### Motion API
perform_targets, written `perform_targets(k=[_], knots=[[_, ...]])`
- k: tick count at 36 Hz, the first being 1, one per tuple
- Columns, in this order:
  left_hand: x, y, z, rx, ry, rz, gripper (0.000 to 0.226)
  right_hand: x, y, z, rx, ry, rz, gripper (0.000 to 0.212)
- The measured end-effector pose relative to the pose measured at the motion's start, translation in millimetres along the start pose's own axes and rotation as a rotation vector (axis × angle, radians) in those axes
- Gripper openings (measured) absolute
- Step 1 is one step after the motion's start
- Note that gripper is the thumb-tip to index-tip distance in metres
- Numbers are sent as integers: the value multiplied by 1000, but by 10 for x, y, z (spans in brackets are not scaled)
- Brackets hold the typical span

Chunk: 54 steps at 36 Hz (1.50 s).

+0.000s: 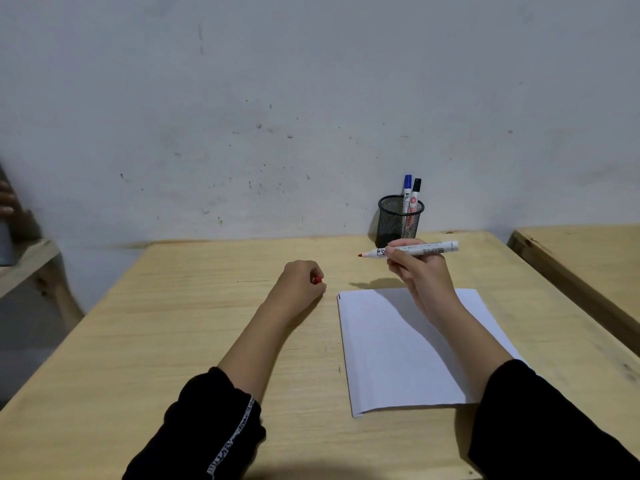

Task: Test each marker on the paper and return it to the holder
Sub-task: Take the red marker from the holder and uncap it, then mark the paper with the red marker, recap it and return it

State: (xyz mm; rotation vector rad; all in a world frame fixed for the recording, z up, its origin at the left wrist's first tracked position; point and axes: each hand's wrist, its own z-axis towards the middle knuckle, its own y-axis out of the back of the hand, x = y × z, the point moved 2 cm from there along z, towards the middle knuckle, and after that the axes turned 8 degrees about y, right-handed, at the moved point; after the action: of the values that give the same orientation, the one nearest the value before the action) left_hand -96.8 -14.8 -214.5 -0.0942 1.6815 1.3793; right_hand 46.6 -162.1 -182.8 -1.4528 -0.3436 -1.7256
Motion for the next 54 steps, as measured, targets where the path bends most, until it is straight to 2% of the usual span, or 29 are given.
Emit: perform_targets(k=[4,7,9,15,19,24,29,37,43,50,54], knots=[[7,-18,-41,-71,-11,-16,35,51,-23,-8,18,-18,49,13],[-41,19,-192,-229,-57,-60,34,94,-59,4,24,-29,96,14],[-83,13,-324,-254,-121,-54,32,112,-92,19,18,-29,112,17],[-137,-115,-668,-38,-336,49,38,-2,-204,59,-4,-52,89,14],[-90,-169,-745,53,-347,112,37,-178,-264,34,-4,-75,-9,20],[-77,-177,-782,64,-311,177,40,-367,-344,-6,-16,-133,-130,15],[-55,-217,-781,83,-291,229,40,-528,-399,-100,-39,-207,-54,6],[-32,-235,-791,101,-312,182,36,-530,-408,-120,-58,-95,-328,7],[-13,-256,-778,94,-316,198,28,-541,-420,-116,-28,-68,-370,10],[16,-263,-763,115,-298,184,39,-550,-418,-116,-27,-77,-394,19],[10,-260,-764,117,-291,177,38,-530,-437,-131,-19,-90,-353,14]])
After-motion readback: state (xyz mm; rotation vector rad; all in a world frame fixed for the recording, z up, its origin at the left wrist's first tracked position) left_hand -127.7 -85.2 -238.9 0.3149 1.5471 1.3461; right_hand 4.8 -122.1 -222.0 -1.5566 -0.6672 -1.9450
